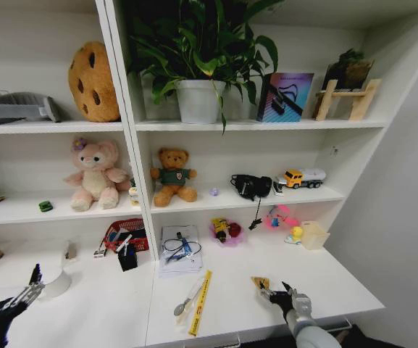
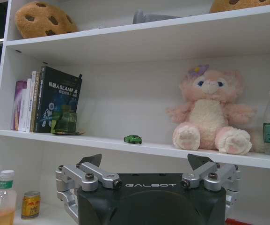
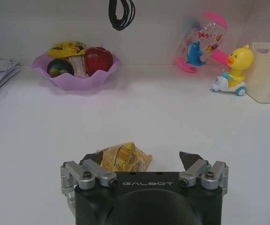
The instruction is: Organize the objects on the table.
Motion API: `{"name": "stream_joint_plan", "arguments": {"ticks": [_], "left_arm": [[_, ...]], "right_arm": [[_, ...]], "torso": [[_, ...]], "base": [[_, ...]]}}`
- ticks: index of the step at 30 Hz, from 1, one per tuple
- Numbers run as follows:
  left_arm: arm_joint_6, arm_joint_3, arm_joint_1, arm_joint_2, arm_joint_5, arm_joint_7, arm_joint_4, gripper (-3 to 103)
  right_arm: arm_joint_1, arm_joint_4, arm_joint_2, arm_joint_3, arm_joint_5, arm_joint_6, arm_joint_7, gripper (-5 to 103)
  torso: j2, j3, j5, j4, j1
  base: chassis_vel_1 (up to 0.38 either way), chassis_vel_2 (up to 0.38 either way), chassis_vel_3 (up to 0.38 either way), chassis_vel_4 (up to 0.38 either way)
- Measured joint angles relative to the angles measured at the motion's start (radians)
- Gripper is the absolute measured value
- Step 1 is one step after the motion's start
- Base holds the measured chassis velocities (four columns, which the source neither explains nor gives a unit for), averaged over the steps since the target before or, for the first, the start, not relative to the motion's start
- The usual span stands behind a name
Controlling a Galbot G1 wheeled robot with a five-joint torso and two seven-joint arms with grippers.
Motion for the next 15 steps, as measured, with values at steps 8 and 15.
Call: {"name": "stream_joint_plan", "arguments": {"ticks": [8, 15], "left_arm": [[0.003, -0.001, -0.007, 0.001, 0.002, -0.003, 0.004, 100], [0.010, -0.019, -0.007, 0.004, -0.015, -0.006, -0.003, 100]], "right_arm": [[0.027, -0.038, 0.001, -0.024, -0.016, 0.014, -0.025, 79], [0.034, -0.050, 0.008, -0.040, -0.029, 0.021, -0.032, 51]], "torso": [[0.000, 0.000, 0.0000, 0.0000, 0.000], [0.000, 0.000, 0.0000, -0.0001, 0.000]], "base": [[0.000, 0.000, 0.000, 0.000], [0.000, 0.000, 0.000, 0.000]]}}
